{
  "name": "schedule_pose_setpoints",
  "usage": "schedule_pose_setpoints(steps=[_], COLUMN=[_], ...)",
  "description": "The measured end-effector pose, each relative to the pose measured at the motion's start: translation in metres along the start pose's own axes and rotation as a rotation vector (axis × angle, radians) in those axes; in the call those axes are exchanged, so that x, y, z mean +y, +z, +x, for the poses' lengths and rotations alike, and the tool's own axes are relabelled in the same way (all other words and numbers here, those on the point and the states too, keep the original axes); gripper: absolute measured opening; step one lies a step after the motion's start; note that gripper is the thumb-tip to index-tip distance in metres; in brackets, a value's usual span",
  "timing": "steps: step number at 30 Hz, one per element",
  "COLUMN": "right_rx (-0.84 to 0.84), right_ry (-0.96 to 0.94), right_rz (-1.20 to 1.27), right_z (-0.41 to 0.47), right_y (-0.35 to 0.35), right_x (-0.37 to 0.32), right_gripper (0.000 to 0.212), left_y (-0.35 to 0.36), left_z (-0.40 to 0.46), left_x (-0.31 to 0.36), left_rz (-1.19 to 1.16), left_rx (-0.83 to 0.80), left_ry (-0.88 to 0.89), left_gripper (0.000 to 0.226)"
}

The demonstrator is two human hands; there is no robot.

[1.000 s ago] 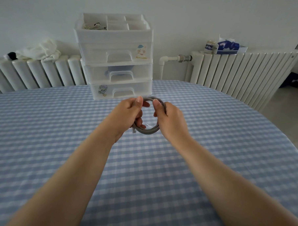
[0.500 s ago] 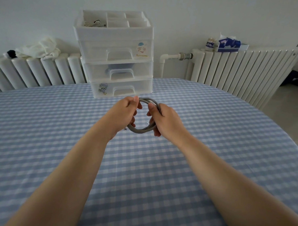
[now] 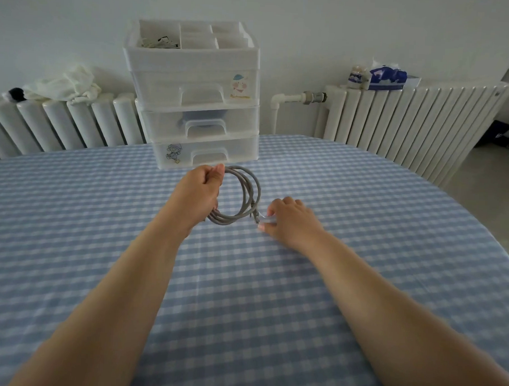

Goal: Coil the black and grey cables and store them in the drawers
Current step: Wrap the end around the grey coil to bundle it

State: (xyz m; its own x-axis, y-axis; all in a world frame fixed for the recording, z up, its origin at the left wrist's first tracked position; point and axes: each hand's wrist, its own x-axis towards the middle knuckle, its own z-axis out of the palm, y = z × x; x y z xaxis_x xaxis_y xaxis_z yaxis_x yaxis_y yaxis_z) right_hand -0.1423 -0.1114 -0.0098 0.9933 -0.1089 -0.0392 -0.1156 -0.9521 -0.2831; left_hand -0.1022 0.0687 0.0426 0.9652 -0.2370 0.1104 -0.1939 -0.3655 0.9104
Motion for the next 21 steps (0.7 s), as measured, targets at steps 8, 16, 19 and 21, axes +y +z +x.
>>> schedule_pose_setpoints(steps=[8, 16, 19, 21], right_rx=[0.174, 0.501, 0.442, 0.448], right_ry=[0.035, -0.092, -0.044, -0.012], right_rz=[0.004, 0.784, 0.807, 0.818], right_z=[0.003, -0.020, -0.020, -0.019], right_y=[0.001, -0.032, -0.022, -0.019], right_x=[-0.004, -0.043, -0.049, -0.048], right_gripper=[0.034, 0.019, 0.021, 0.022], left_y=[-0.001, 0.015, 0.025, 0.030], left_z=[0.005, -0.002, -0.010, -0.014], left_x=[-0.006, -0.002, 0.006, 0.010], left_rz=[-0.160, -0.059, 0.020, 0.017], left_rx=[0.101, 0.084, 0.028, -0.001], left_ry=[-0.067, -0.073, -0.078, -0.081], left_gripper=[0.031, 0.031, 0.033, 0.034])
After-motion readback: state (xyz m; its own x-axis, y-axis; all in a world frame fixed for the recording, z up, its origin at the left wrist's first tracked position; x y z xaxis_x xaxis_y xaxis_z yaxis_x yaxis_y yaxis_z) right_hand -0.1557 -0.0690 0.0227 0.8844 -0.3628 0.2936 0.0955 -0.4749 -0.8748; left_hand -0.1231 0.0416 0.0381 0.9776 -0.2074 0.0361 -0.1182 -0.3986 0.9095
